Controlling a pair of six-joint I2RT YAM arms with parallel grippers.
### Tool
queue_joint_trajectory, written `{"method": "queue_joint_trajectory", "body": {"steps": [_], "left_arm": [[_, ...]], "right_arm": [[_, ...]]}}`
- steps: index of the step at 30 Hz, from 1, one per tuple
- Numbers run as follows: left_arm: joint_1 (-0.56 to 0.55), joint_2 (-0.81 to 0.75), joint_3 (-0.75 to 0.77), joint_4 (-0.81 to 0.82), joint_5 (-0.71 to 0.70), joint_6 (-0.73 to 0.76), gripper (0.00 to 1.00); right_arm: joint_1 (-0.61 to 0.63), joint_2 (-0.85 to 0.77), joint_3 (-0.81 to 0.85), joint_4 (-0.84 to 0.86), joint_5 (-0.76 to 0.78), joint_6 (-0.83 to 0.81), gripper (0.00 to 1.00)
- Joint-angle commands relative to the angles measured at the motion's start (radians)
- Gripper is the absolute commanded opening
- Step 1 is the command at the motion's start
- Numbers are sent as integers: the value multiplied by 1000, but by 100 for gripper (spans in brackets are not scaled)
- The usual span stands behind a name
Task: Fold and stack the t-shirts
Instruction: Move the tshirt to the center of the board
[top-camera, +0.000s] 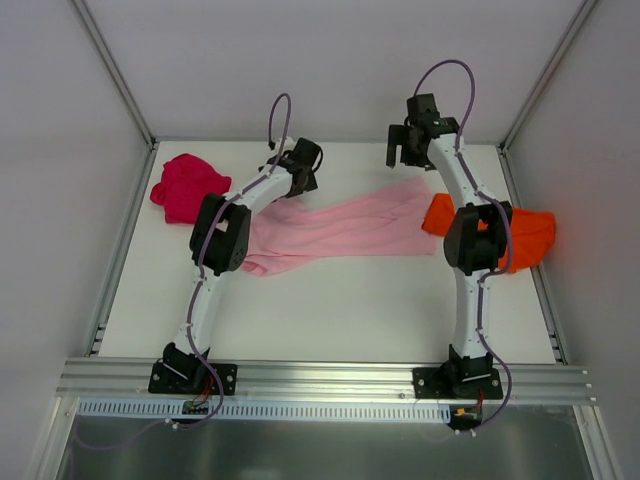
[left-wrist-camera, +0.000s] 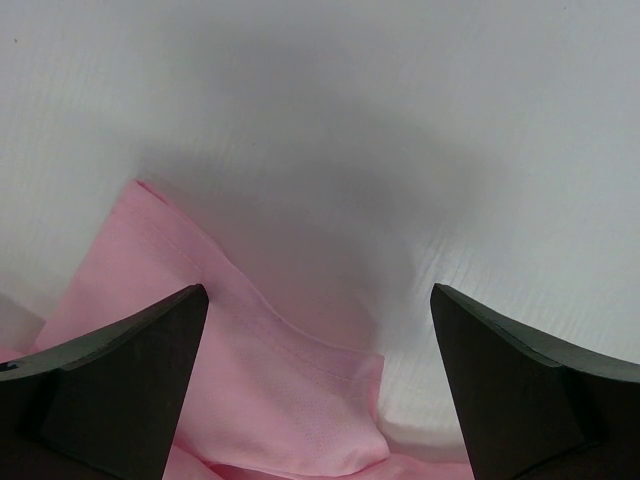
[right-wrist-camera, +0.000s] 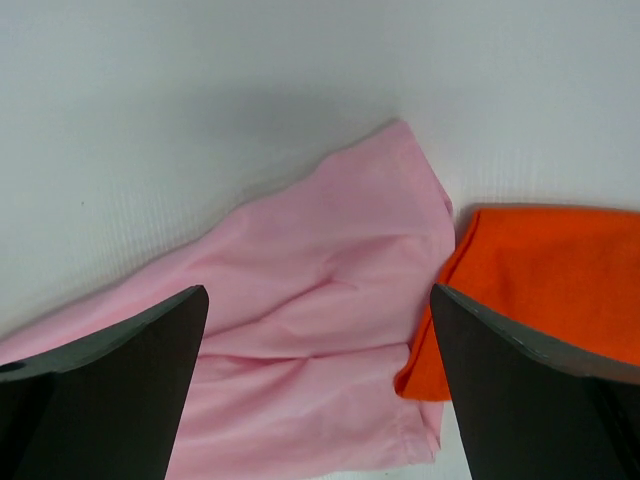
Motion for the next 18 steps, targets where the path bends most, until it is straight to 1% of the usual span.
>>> {"method": "queue_joint_trajectory", "body": {"steps": [1,3,7,11,15,18], "left_arm": [[17,-34,9,20,27,23,97],[18,-44,-8,32,37,15,97],[20,-58,-43,52,50,12,97],[26,-55,-44,52,74,6,96],[28,-57,-48,46,73,6,97],[28,-60,-55,47,77,12,97]], "right_arm": [[-56,112,182,-179,-103,50,100],[-70,150,202,-167,-131,61,100],[-105,175,193,-154,-112,64,100],[-136,182,145,-139,-132,67,100],[-149,213,150,-162,-128,58,100],[-164,232,139,-167,-167,49,100]]}}
